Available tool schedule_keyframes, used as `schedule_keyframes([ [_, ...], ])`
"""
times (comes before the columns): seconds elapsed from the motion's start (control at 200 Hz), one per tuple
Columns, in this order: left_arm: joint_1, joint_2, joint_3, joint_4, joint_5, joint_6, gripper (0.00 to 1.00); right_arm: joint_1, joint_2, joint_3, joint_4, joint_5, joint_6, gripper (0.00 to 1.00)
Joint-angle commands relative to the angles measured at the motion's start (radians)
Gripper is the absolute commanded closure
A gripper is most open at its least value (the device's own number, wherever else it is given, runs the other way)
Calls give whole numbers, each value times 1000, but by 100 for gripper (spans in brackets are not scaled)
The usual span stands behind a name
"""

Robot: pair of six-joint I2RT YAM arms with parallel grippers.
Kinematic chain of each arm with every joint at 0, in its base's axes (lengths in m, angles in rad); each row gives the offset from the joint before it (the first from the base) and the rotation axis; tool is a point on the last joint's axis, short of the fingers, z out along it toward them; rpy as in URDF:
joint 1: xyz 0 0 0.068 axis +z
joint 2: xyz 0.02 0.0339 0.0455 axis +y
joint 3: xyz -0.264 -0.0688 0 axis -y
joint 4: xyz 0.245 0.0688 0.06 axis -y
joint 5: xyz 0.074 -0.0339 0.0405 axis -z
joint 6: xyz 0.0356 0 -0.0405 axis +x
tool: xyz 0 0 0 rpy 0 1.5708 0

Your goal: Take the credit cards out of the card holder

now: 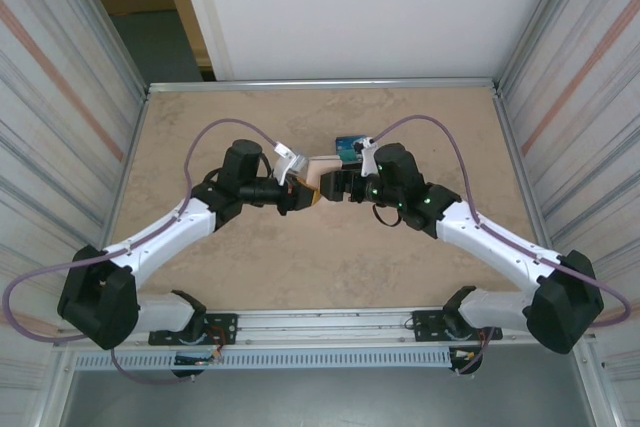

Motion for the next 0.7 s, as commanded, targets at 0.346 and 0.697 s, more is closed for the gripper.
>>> schedule_keyframes([
  [0.346,13,-69,30,117,247,-14,100,-122,-162,-152,221,-328,-33,29],
  [0.697,12,-95,18,175,291,-53,100,-172,-308,-206,188,-347,-47,49],
])
